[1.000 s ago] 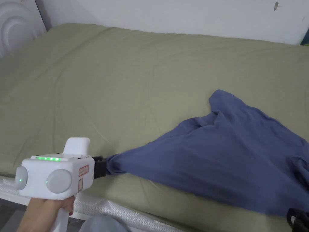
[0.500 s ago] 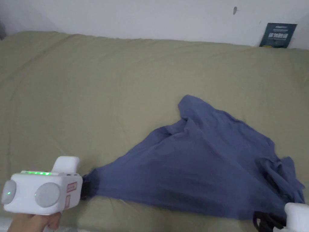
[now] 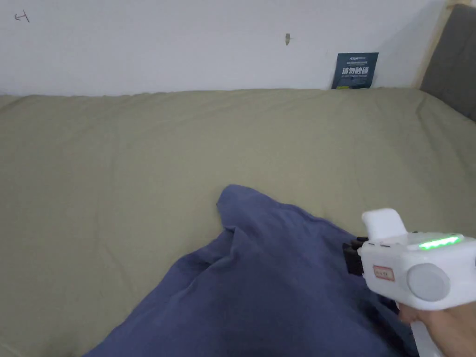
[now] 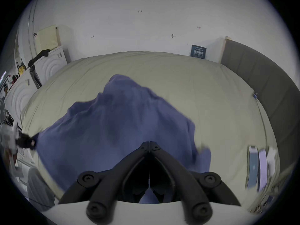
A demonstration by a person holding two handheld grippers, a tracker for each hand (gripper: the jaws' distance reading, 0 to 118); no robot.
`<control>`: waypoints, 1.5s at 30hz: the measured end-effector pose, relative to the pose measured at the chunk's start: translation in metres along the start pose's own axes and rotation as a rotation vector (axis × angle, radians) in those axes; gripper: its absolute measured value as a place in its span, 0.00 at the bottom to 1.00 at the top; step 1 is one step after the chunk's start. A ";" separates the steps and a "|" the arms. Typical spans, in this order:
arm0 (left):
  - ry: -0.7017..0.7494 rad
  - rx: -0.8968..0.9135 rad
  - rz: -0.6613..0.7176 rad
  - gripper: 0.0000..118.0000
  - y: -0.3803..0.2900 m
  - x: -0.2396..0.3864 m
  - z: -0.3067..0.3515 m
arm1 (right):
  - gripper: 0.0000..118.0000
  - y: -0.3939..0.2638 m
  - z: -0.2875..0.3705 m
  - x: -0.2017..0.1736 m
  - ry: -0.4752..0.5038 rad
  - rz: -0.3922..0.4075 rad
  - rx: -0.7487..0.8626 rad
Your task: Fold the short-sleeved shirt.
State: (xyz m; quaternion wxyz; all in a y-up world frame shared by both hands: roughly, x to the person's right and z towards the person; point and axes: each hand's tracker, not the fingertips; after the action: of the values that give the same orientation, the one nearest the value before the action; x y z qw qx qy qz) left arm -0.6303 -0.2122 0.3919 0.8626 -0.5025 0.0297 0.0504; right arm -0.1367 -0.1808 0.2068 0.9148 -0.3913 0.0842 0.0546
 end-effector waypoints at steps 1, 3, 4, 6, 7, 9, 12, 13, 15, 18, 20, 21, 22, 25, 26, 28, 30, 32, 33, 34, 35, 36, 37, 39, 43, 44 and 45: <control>0.005 0.000 -0.008 0.01 0.000 0.001 -0.001 | 0.12 0.013 -0.015 0.003 -0.009 0.017 -0.003; 0.015 -0.001 -0.012 0.01 0.002 0.004 0.000 | 0.87 0.047 -0.049 0.010 -0.015 0.052 -0.013; 0.003 -0.005 -0.004 0.01 0.002 -0.017 -0.009 | 1.00 0.060 -0.069 0.013 0.002 0.060 -0.079; 0.003 -0.008 0.003 0.01 0.004 -0.026 -0.012 | 1.00 0.077 -0.098 0.014 -0.005 0.079 -0.123; 0.000 -0.009 0.013 0.01 0.005 -0.031 -0.014 | 1.00 0.082 -0.115 0.015 -0.002 0.093 -0.165; 0.006 -0.007 0.019 0.01 0.003 -0.012 -0.011 | 1.00 0.087 -0.144 0.016 -0.041 0.105 -0.208; -0.001 -0.012 0.031 0.01 0.004 -0.010 -0.010 | 0.89 0.074 -0.167 0.010 -0.072 0.141 -0.324; -0.004 -0.014 0.035 0.01 0.005 -0.009 -0.010 | 0.88 0.070 -0.169 0.010 -0.022 0.147 -0.332; -0.006 -0.022 0.036 0.01 0.007 -0.009 -0.013 | 0.60 0.082 -0.156 0.006 -0.032 0.117 -0.322; -0.005 -0.027 0.037 0.01 0.007 -0.009 -0.015 | 0.01 0.087 -0.121 -0.014 0.008 0.203 -0.258; -0.004 -0.027 0.039 0.01 0.007 -0.009 -0.014 | 0.01 0.084 -0.103 -0.034 -0.043 0.282 -0.219; -0.005 -0.028 0.040 0.01 0.007 -0.009 -0.013 | 0.01 0.083 -0.088 -0.039 0.000 0.255 -0.213; -0.007 -0.030 0.047 0.01 0.009 -0.009 -0.012 | 0.01 0.090 -0.094 -0.011 0.077 0.194 -0.243; 0.000 -0.019 0.056 0.02 0.009 -0.006 -0.002 | 0.01 0.103 -0.053 0.009 0.065 0.222 -0.158; 0.007 0.003 0.060 0.02 0.009 -0.005 0.004 | 0.01 0.102 -0.024 0.003 0.048 0.225 -0.123; -0.003 0.026 0.060 0.02 0.013 -0.003 0.018 | 0.01 0.107 0.012 0.016 0.070 0.193 -0.066; -0.029 0.094 0.074 0.02 0.025 -0.001 0.038 | 0.01 0.108 0.062 0.011 0.057 0.207 0.009; -0.040 0.151 0.092 0.02 0.041 0.001 0.060 | 0.01 0.111 0.104 0.019 0.049 0.198 0.082; -0.046 0.184 0.090 0.02 0.052 0.003 0.071 | 0.01 0.113 0.124 0.024 0.040 0.193 0.120; -0.053 0.213 0.091 0.02 0.067 0.006 0.084 | 0.01 0.117 0.149 0.024 0.024 0.194 0.164; -0.059 0.248 0.090 0.02 0.078 0.008 0.096 | 0.01 0.119 0.168 0.029 0.014 0.180 0.197; -0.066 0.287 0.089 0.02 0.094 0.010 0.113 | 0.01 0.123 0.190 0.037 0.012 0.166 0.229; -0.059 0.320 0.074 0.02 0.105 0.014 0.126 | 0.01 0.126 0.206 0.043 0.007 0.153 0.258; -0.039 0.393 0.039 0.02 0.133 0.023 0.159 | 0.01 0.137 0.246 0.060 -0.022 0.127 0.313; 0.001 0.498 0.003 0.02 0.183 0.035 0.218 | 0.01 0.147 0.317 0.082 -0.059 0.033 0.431; 0.000 0.504 0.005 0.02 0.194 0.036 0.229 | 0.01 0.149 0.328 0.089 -0.061 0.011 0.459; -0.002 0.515 0.009 0.01 0.205 0.038 0.241 | 0.01 0.152 0.337 0.094 -0.061 -0.008 0.478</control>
State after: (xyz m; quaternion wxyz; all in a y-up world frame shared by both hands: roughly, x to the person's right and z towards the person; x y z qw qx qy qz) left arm -0.6163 0.1003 0.3298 0.9619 -0.2662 0.0432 0.0455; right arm -0.0323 0.1709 0.3098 0.9837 -0.1621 0.0654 0.0415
